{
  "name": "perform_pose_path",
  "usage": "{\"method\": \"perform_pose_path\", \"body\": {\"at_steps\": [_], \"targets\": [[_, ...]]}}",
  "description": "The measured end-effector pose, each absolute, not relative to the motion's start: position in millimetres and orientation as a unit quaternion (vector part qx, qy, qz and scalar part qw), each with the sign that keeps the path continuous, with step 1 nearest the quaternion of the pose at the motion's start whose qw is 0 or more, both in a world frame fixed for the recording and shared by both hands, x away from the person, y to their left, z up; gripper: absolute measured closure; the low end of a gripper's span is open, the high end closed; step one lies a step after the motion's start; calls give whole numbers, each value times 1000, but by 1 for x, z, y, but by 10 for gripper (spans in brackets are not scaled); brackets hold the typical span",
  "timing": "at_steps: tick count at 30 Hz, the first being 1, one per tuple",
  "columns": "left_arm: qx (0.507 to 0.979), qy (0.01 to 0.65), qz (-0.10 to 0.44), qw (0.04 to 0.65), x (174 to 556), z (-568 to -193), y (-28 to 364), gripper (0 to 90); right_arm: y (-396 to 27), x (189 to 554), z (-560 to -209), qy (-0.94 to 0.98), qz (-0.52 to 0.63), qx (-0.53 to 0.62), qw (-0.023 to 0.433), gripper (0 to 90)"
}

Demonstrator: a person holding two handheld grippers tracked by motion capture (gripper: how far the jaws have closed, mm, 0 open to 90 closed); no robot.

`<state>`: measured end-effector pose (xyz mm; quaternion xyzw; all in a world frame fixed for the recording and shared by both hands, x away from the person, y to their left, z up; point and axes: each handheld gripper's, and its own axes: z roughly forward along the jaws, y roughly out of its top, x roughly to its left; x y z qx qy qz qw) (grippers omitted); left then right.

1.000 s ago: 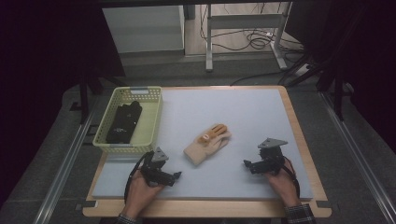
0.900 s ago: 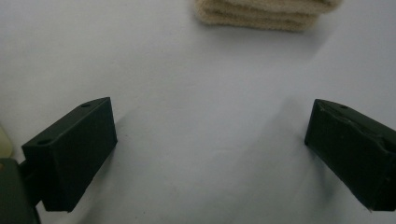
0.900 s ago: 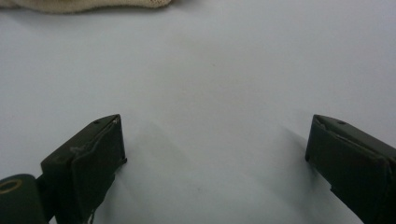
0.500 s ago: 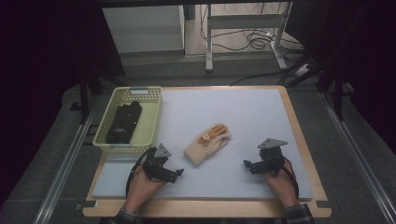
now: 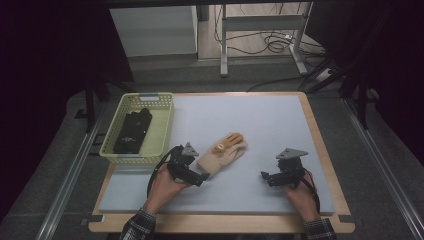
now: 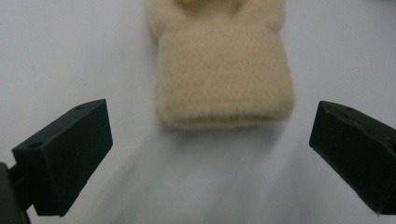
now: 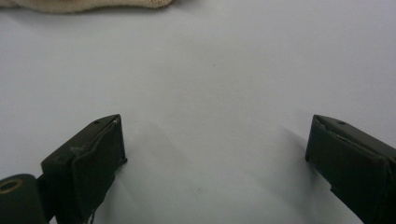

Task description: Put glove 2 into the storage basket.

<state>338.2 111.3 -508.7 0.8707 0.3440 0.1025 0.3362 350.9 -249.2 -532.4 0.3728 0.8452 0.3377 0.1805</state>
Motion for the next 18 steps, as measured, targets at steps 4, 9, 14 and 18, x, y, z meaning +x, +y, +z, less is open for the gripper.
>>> {"method": "perform_pose_path", "body": {"at_steps": [4, 9, 14, 18], "targets": [[876, 337, 97, 330, 347, -504, 101, 0, -249, 351, -532, 845, 338, 373, 180, 45], [881, 333, 97, 321, 361, -501, 83, 0, -249, 351, -532, 845, 338, 373, 180, 45], [887, 328, 96, 311, 371, -501, 68, 0, -249, 351, -532, 845, 338, 373, 181, 45], [890, 328, 93, 302, 381, -503, 57, 0, -249, 351, -532, 846, 338, 372, 181, 45]]}}
